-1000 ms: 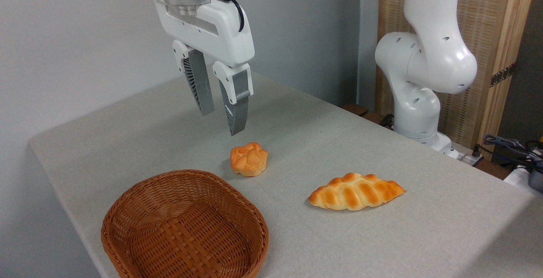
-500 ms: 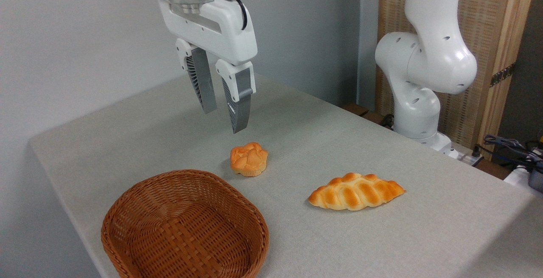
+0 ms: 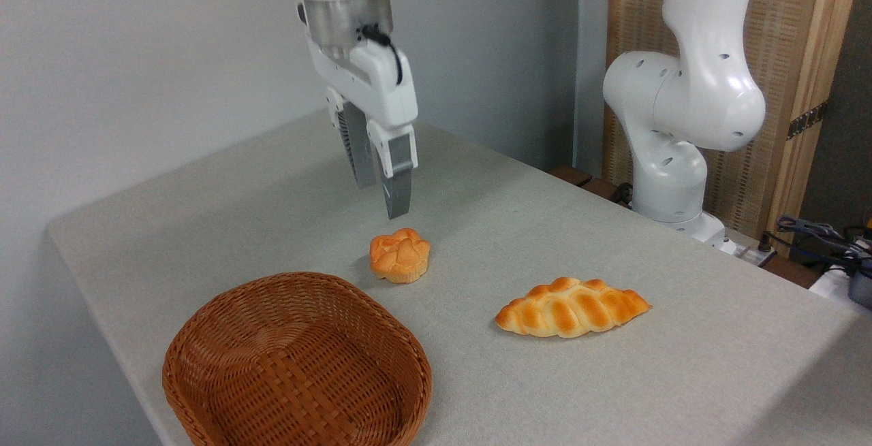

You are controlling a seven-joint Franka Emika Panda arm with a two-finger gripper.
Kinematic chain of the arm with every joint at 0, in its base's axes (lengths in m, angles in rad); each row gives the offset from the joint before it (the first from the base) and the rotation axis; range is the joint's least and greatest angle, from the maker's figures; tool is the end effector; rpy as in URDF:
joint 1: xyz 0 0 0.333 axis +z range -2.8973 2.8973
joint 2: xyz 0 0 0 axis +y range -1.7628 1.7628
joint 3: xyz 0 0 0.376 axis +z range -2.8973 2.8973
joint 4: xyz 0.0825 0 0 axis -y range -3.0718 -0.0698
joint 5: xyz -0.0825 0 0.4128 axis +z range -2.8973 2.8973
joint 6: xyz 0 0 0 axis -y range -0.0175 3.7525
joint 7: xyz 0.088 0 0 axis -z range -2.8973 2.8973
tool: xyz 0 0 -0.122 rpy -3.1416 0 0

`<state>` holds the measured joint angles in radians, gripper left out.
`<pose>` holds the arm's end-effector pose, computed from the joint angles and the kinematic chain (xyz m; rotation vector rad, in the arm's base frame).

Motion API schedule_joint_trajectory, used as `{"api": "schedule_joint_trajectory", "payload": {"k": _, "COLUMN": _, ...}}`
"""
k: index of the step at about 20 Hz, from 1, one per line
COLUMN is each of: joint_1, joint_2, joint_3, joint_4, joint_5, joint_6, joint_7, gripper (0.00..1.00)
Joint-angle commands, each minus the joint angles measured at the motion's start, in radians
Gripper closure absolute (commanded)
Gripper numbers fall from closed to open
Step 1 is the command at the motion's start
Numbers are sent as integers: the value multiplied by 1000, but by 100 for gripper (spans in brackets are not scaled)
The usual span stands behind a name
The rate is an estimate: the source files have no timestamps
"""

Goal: Put bread into the basket
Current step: 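Lower the gripper onto the round bun and close on it, then lift the grasped round bun off the table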

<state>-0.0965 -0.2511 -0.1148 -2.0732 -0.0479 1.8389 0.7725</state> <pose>0.4842 -0.1137 0.5736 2.7692 -1.4560 0.0309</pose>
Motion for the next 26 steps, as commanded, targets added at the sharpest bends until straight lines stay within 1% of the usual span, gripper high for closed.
{"api": "schedule_joint_trajectory", "payload": {"k": 1, "joint_1": -12, "joint_2": -25, "joint_3": 0, "joint_4": -100, "joint_5": 0, "joint_6": 49, "joint_7": 125, "gripper": 0}}
{"api": "schedule_joint_trajectory", "payload": {"k": 3, "joint_1": -12, "joint_2": -22, "joint_3": -2, "joint_4": -134, "joint_5": 2, "joint_6": 69, "joint_7": 165, "gripper": 0}}
{"api": "schedule_joint_trajectory", "payload": {"k": 5, "joint_1": -14, "joint_2": -20, "joint_3": -5, "joint_4": -186, "joint_5": 2, "joint_6": 152, "joint_7": 172, "gripper": 0}}
{"api": "schedule_joint_trajectory", "payload": {"k": 6, "joint_1": -22, "joint_2": -19, "joint_3": -12, "joint_4": -211, "joint_5": 2, "joint_6": 193, "joint_7": 172, "gripper": 0}}
{"api": "schedule_joint_trajectory", "payload": {"k": 9, "joint_1": -22, "joint_2": 3, "joint_3": -36, "joint_4": -260, "joint_5": 2, "joint_6": 284, "joint_7": 172, "gripper": 0}}
{"api": "schedule_joint_trajectory", "payload": {"k": 11, "joint_1": -22, "joint_2": 13, "joint_3": -57, "joint_4": -274, "joint_5": 2, "joint_6": 293, "joint_7": 172, "gripper": 0}}
{"api": "schedule_joint_trajectory", "payload": {"k": 13, "joint_1": -22, "joint_2": 26, "joint_3": -60, "joint_4": -280, "joint_5": 0, "joint_6": 296, "joint_7": 171, "gripper": 1}}
{"api": "schedule_joint_trajectory", "payload": {"k": 14, "joint_1": -23, "joint_2": 35, "joint_3": -62, "joint_4": -280, "joint_5": 0, "joint_6": 298, "joint_7": 171, "gripper": 9}}
{"api": "schedule_joint_trajectory", "payload": {"k": 15, "joint_1": -23, "joint_2": 39, "joint_3": -62, "joint_4": -280, "joint_5": 0, "joint_6": 298, "joint_7": 171, "gripper": 21}}
{"api": "schedule_joint_trajectory", "payload": {"k": 16, "joint_1": -23, "joint_2": 39, "joint_3": -63, "joint_4": -280, "joint_5": 0, "joint_6": 298, "joint_7": 172, "gripper": 38}}
{"api": "schedule_joint_trajectory", "payload": {"k": 18, "joint_1": -23, "joint_2": 41, "joint_3": -68, "joint_4": -280, "joint_5": 0, "joint_6": 298, "joint_7": 172, "gripper": 68}}
{"api": "schedule_joint_trajectory", "payload": {"k": 19, "joint_1": -23, "joint_2": 43, "joint_3": -69, "joint_4": -280, "joint_5": 0, "joint_6": 298, "joint_7": 172, "gripper": 76}}
{"api": "schedule_joint_trajectory", "payload": {"k": 21, "joint_1": -23, "joint_2": 43, "joint_3": -69, "joint_4": -280, "joint_5": 0, "joint_6": 298, "joint_7": 174, "gripper": 79}}
{"api": "schedule_joint_trajectory", "payload": {"k": 26, "joint_1": -23, "joint_2": 44, "joint_3": -69, "joint_4": -280, "joint_5": 0, "joint_6": 296, "joint_7": 185, "gripper": 80}}
